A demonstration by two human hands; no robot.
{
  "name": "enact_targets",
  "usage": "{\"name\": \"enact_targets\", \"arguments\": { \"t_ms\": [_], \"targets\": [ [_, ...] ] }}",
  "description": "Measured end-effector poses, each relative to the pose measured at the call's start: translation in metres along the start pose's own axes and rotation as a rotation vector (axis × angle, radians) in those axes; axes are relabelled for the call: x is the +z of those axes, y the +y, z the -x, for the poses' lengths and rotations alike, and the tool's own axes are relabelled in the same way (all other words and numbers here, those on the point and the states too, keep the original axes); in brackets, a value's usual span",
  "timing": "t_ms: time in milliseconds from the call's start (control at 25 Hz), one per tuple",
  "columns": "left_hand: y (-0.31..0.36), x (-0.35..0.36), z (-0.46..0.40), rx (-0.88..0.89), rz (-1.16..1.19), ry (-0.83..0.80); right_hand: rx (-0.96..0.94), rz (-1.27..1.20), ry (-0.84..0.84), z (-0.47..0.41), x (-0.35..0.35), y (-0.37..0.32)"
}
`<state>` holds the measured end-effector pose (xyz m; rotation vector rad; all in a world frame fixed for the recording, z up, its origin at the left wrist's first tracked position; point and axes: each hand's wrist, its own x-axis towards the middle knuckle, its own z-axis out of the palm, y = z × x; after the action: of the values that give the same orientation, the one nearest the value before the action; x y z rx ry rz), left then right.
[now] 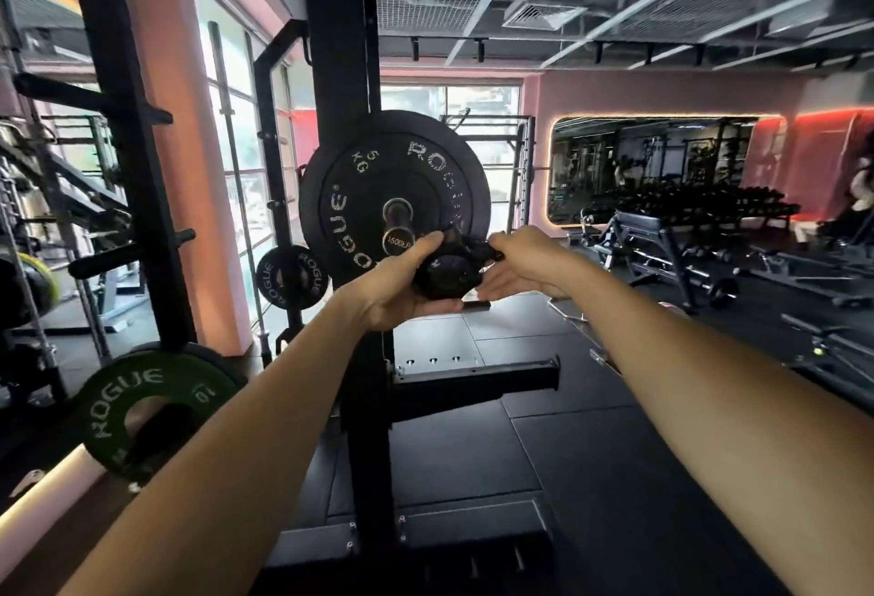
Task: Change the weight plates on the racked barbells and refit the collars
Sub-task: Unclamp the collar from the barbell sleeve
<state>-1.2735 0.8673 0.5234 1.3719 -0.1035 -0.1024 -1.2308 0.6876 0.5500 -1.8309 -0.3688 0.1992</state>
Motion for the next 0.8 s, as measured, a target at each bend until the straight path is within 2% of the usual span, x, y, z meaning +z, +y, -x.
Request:
{"name": "enact_targets", "arguments": {
  "t_ms": [280, 600, 800],
  "targets": [
    [-0.022, 0.053, -0.06, 0.045, -0.279, -0.043, -0.003, -0.008, 0.035, -0.012, -0.089, 0.049],
    [-0.058, 0.107, -0.207, 0.153, -0.416, 0.015, -0.047, 0.214, 0.135, -0.108, -0.206, 0.119],
    [-0.077, 0.112, -0.282, 0.219, -0.553, 0.031, -0.053, 0.365, 0.191, -0.16, -0.242, 0.153]
  ]
}}
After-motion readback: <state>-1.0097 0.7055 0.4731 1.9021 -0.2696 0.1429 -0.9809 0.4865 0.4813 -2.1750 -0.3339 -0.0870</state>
